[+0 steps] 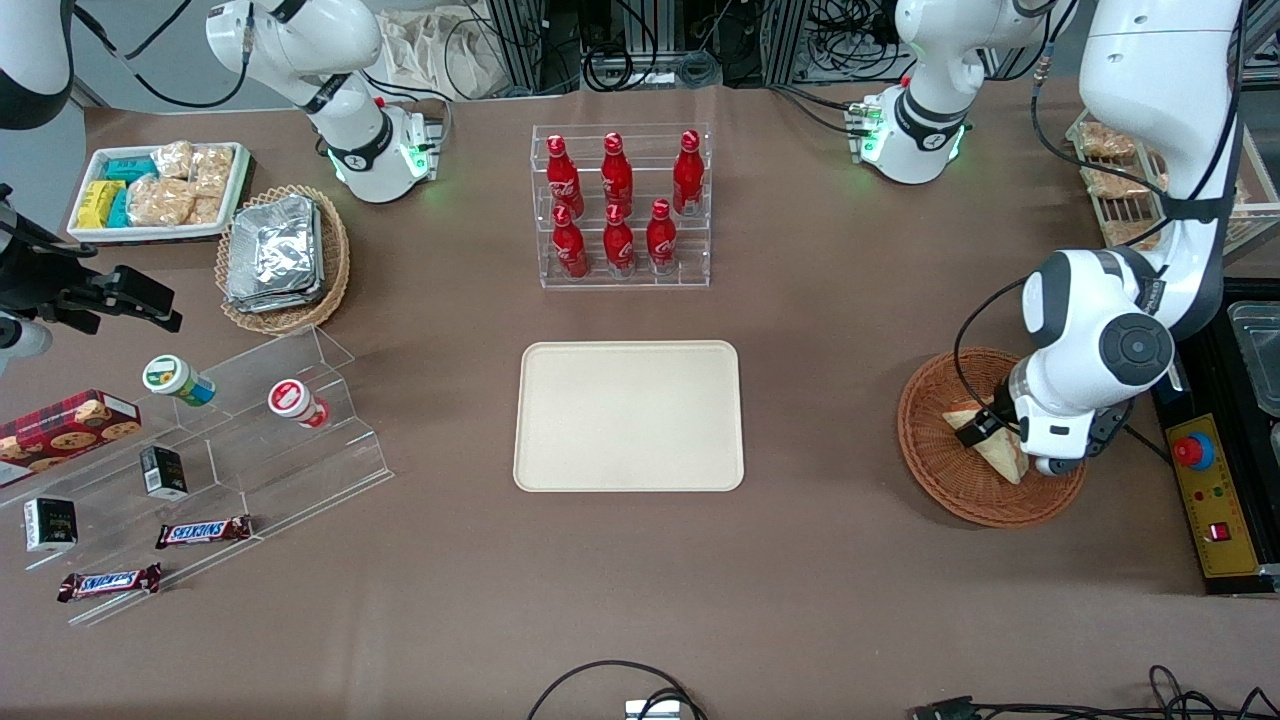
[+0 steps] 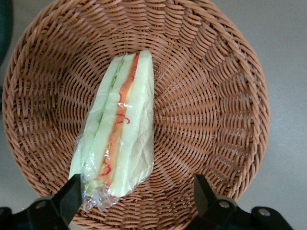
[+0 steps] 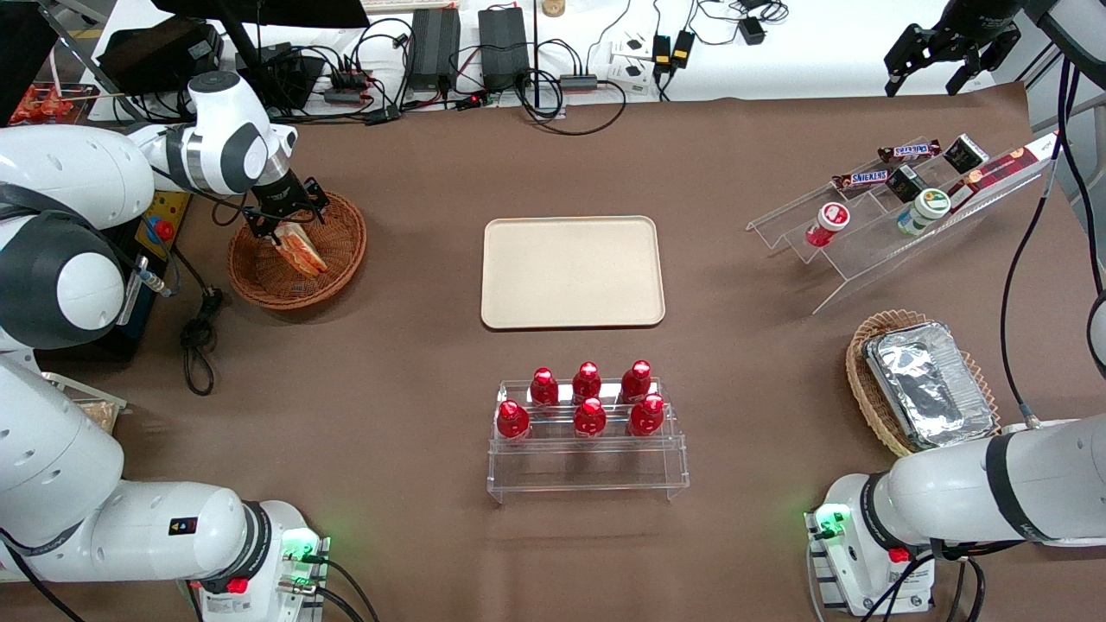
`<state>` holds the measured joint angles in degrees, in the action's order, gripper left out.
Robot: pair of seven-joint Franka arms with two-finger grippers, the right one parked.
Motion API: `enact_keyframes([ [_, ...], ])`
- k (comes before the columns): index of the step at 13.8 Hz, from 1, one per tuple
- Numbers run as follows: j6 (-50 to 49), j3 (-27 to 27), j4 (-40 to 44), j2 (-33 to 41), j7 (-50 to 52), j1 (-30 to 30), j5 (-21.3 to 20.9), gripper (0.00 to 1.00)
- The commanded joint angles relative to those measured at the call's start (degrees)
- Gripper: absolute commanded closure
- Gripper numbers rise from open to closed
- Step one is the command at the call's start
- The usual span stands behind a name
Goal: Place sandwich from basket to tray
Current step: 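Close the left gripper on the wrapped sandwich's edge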
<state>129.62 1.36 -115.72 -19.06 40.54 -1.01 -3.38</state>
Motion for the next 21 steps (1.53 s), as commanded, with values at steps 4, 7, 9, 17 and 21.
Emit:
enact_keyframes([
  [4,-6.74,-0.04,3.13,2.0,1.56,0.22,-4.08,0.0],
  [7,-5.18,-1.98,0.77,1.74,1.56,0.22,-4.45,0.01],
  [9,0.07,-1.98,-2.13,0.26,1.64,1.53,-4.36,0.04],
  [17,2.39,-1.63,-0.92,-3.62,2.27,1.01,-3.39,0.76],
  [21,-10.66,-1.01,7.5,-5.37,-0.54,0.66,-3.74,1.0],
])
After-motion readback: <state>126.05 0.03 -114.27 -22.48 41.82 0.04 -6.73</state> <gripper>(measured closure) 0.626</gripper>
